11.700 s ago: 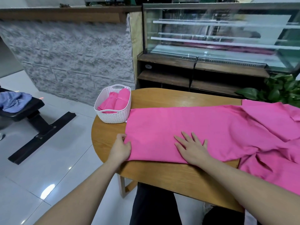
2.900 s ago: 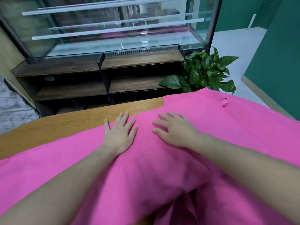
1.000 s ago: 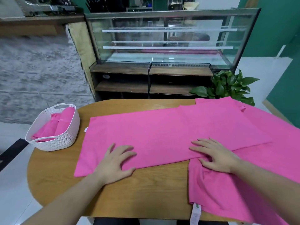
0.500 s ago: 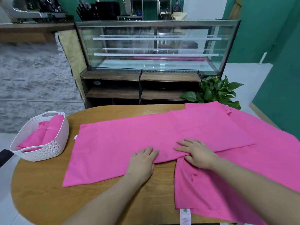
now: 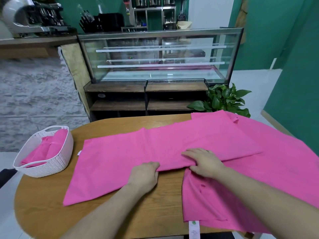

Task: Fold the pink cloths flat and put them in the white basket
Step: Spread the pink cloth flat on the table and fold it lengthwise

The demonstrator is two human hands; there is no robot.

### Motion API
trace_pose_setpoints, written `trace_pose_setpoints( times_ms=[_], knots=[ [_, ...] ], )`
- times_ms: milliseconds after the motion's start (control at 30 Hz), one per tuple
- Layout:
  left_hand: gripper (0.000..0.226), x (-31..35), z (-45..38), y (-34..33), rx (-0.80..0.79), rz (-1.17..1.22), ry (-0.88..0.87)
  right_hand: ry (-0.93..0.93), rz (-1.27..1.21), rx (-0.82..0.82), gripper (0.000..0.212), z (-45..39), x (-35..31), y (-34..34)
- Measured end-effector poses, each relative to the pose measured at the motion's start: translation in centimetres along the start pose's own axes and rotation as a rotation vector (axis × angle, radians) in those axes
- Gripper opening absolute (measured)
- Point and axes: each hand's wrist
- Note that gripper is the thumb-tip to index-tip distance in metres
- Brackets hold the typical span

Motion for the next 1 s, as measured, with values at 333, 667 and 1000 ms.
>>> trace_pose_setpoints(
  times_ms=[333, 667, 1000],
  knots=[
    [0.029, 0.0, 3.3, 1.1, 0.036, -0.026, 0.013, 0.061, 0.107, 0.213, 0.057, 2.0, -0.9, 1.4],
    [0.032, -2.9, 4.4, 2.5, 0.104, -0.034, 0.073, 0.068, 0.089, 0.155, 0.021, 2.3, -2.2, 2.3],
    [0.019, -8.7, 2.0, 1.2, -0.051, 0.500, 0.306, 0.016, 0.137, 0.197, 0.016, -4.0, -3.1, 5.2]
  ],
)
Point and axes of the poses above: each hand's wrist, its own z-axis away from the middle knuckle, its own y-axis out of the back of the hand, x = y × z, and after that the axes turned 10 degrees about -z, right-handed
